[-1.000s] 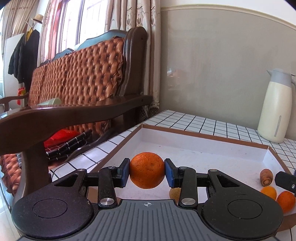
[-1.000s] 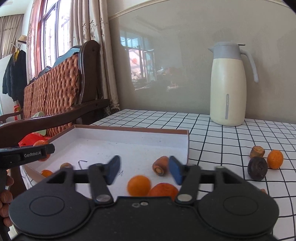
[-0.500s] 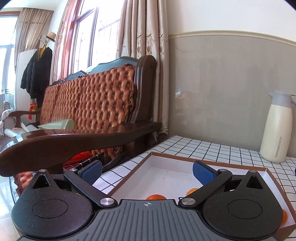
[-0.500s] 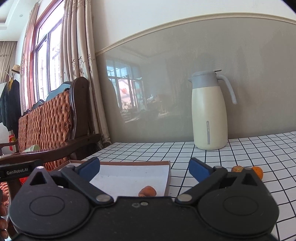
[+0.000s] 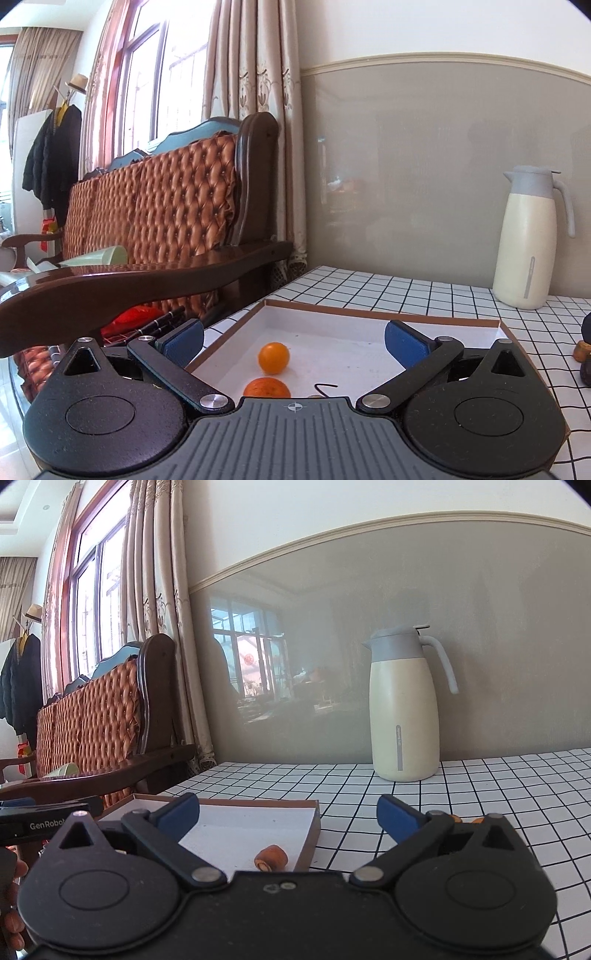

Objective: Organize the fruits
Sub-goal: 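Withdraw both open tools from the box toward the remaining pieces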

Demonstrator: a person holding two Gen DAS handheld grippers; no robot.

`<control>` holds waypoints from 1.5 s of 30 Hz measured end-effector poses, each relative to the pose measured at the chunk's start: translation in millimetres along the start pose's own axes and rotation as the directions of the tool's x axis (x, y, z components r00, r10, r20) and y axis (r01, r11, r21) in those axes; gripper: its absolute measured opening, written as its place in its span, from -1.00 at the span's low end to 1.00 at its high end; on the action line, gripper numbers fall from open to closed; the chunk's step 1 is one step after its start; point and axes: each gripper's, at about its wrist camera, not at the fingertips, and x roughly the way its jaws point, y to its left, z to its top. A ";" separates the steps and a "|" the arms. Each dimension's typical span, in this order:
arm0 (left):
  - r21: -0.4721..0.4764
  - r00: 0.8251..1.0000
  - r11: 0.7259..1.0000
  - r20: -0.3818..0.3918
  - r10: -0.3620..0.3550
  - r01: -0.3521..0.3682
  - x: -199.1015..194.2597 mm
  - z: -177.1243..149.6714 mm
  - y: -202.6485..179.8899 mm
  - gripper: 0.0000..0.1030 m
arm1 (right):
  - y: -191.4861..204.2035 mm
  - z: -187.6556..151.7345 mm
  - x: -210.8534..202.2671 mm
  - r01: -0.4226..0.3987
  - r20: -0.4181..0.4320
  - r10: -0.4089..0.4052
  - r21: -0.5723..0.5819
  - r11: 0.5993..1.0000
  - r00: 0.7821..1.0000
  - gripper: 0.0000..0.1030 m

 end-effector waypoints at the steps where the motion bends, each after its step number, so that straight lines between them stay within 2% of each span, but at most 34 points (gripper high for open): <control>1: 0.008 1.000 1.000 0.001 -0.007 0.007 -1.1 -0.2 -4.5 1.00 | -1.7 0.5 -1.9 0.003 -0.001 -0.003 -0.003 1.000 1.000 0.88; 13: 0.027 0.996 0.995 -0.014 -0.093 0.094 -21.3 -6.8 -50.4 1.00 | -35.7 5.2 -27.9 0.057 0.016 -0.057 0.006 0.998 0.998 0.88; 19: 0.047 0.985 0.984 0.003 -0.173 0.173 -38.7 -9.5 -76.9 1.00 | -56.4 7.5 -44.6 0.113 0.040 -0.113 0.004 0.994 0.993 0.88; 32: 0.142 0.936 0.926 0.002 -0.352 0.348 -65.4 -15.2 -146.5 1.00 | -113.0 6.0 -67.1 0.256 0.011 -0.258 0.103 0.961 0.966 0.88; 45: 0.208 0.884 0.861 -0.044 -0.465 0.463 -81.4 -27.8 -199.5 1.00 | -143.5 2.7 -87.5 0.328 0.005 -0.331 0.127 0.936 0.944 0.88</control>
